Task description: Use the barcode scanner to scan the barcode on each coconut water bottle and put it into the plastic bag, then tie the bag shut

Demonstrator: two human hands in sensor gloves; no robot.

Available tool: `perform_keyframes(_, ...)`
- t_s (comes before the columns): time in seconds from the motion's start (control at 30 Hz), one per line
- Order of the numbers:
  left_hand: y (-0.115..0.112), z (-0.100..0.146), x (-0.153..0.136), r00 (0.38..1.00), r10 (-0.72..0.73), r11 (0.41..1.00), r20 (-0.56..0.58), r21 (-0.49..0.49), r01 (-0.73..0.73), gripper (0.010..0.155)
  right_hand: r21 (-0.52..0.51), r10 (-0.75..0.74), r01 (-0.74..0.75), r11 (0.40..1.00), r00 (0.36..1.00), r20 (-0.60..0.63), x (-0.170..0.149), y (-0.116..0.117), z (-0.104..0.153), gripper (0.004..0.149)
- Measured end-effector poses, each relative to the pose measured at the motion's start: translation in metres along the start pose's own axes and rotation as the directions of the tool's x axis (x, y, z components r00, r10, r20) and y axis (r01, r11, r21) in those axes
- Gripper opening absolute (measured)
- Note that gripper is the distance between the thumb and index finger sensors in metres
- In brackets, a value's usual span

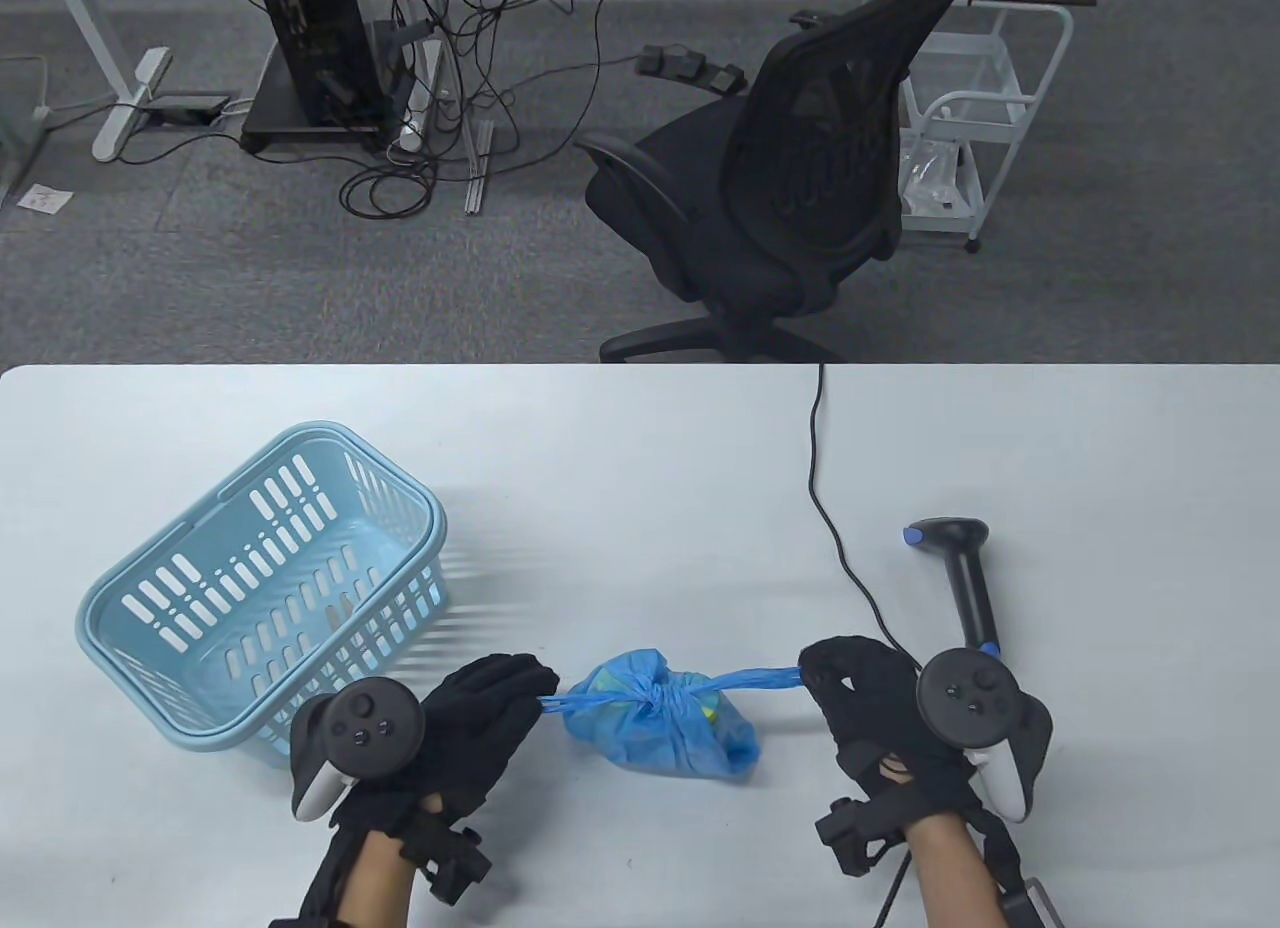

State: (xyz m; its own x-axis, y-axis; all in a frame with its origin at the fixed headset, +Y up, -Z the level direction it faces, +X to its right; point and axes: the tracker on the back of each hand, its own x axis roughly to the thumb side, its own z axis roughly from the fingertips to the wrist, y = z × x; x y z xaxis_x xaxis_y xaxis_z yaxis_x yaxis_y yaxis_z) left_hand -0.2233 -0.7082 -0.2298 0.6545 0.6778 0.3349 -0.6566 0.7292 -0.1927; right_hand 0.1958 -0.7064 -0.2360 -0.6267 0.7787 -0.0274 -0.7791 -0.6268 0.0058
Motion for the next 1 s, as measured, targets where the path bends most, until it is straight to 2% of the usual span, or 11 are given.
perform_keyframes(0.1,0.007,0.006,0.013,0.992,-0.122,0.992,0.033,0.034,0.121,0.059,0.002,0.062,-0.062,0.998,0.998,0.023,0.007,0.000,0.003,0.043)
perform_keyframes(0.17,0.011,0.012,0.024,0.969,-0.240,0.970,0.058,0.062,0.236,0.066,-0.013,0.137,-0.136,0.991,0.989,0.055,0.015,0.000,0.008,0.055)
perform_keyframes(0.27,0.013,0.019,0.039,0.900,-0.432,0.900,0.065,0.092,0.426,0.072,-0.040,0.299,-0.297,0.954,0.950,0.090,0.025,-0.001,0.019,0.066)
perform_keyframes(0.37,0.011,0.024,0.048,0.768,-0.640,0.768,0.007,0.024,0.640,0.079,-0.078,0.480,-0.475,0.877,0.872,0.089,0.030,-0.002,0.031,0.069)
perform_keyframes(0.53,0.004,0.027,0.045,0.726,-0.686,0.728,-0.049,-0.063,0.683,0.085,-0.103,0.613,-0.605,0.790,0.787,0.074,0.019,0.000,0.041,0.074)
perform_keyframes(0.63,0.003,0.029,0.043,0.716,-0.695,0.719,-0.061,-0.070,0.692,0.087,-0.054,0.651,-0.649,0.759,0.757,0.051,0.011,0.005,0.039,0.077)
perform_keyframes(0.77,0.004,0.031,0.038,0.751,-0.654,0.756,-0.090,-0.090,0.648,0.090,-0.027,0.708,-0.708,0.706,0.705,0.045,0.009,0.010,0.038,0.079)
perform_keyframes(0.9,0.000,0.030,0.032,0.739,-0.666,0.745,-0.102,-0.136,0.653,0.090,0.029,0.738,-0.740,0.672,0.672,0.057,0.007,0.019,0.034,0.079)
perform_keyframes(1.0,0.001,0.030,0.029,0.751,-0.651,0.758,-0.110,-0.141,0.637,0.090,0.051,0.747,-0.749,0.661,0.663,0.057,0.006,0.022,0.031,0.079)
